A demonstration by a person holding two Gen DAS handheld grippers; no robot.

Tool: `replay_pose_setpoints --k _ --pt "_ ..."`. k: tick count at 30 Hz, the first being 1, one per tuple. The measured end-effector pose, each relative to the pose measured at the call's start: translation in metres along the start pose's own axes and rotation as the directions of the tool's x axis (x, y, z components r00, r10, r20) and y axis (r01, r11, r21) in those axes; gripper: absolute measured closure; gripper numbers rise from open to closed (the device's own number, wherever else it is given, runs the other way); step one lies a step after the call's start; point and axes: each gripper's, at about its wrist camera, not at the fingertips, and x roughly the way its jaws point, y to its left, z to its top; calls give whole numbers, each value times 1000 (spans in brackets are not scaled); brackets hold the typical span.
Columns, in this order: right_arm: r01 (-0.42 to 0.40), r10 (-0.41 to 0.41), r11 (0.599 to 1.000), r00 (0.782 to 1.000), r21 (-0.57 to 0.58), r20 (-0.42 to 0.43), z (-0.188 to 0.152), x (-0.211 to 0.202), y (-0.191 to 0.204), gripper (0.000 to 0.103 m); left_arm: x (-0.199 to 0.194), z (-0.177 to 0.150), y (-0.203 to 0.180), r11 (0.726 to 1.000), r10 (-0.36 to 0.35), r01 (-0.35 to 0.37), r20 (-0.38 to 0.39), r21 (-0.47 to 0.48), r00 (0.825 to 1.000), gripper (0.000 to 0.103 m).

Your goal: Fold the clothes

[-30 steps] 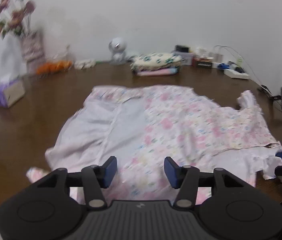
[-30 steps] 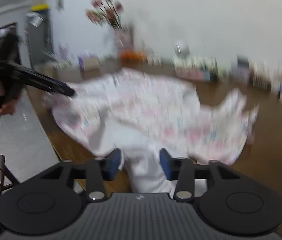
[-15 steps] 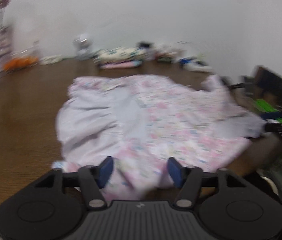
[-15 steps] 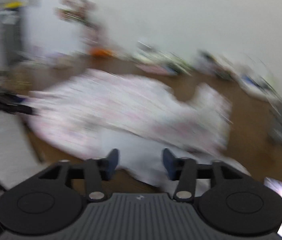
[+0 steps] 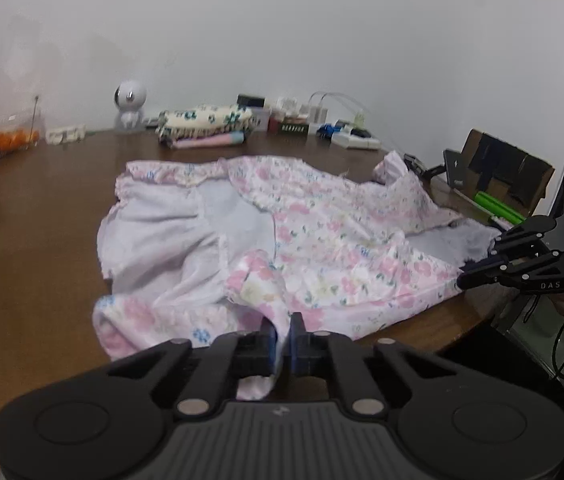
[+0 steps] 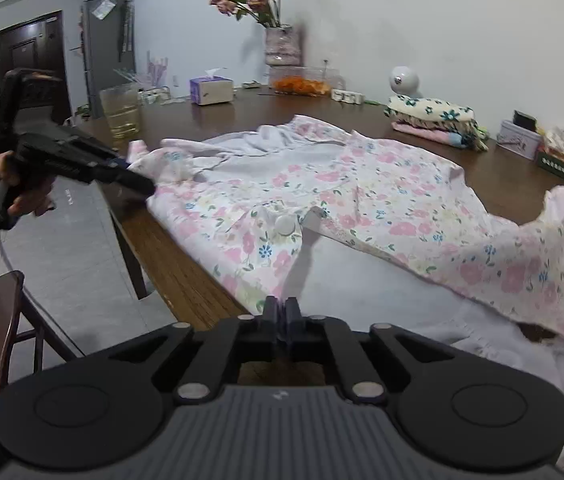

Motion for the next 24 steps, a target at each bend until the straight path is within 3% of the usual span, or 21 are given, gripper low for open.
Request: replay_pose_setpoints --k 8,10,12,14,17,18,19,20,21,22,24 --pt "34 -42 996 994 86 99 39 -10 -42 102 10 80 13 988 -27 10 107 154 994 100" --pt "97 -106 989 991 108 82 48 9 -53 102 31 100 19 981 -17 -5 111 192 994 100" --pt "160 -169 979 983 129 64 57 28 -64 102 62 110 30 983 7 -26 107 180 994 99" --pt "223 -231 963 972 149 44 67 47 -74 97 97 108 41 985 101 -108 62 131 993 96" --pt "273 -278 944 961 183 0 65 55 -71 76 109 96 51 980 190 -189 -17 59 982 91" --pt "290 -293 937 956 194 -15 64 58 -70 55 98 91 52 981 195 -195 -9 22 981 86" --pt "270 -278 946 960 178 26 59 41 -65 34 86 85 54 979 202 -202 0 -9 979 77" --pt "250 -263 955 963 161 66 54 23 -61 25 74 81 53 977 214 -213 17 -22 977 70" --pt "242 -255 959 964 144 77 45 6 -59 18 62 76 53 974 227 -226 30 -38 973 55" --pt "235 -247 964 965 127 87 35 -10 -58 18 56 73 52 969 243 -241 33 -61 969 47" --pt "237 -247 964 966 118 80 13 -37 -59 18 46 66 50 957 275 -271 31 -102 961 45"
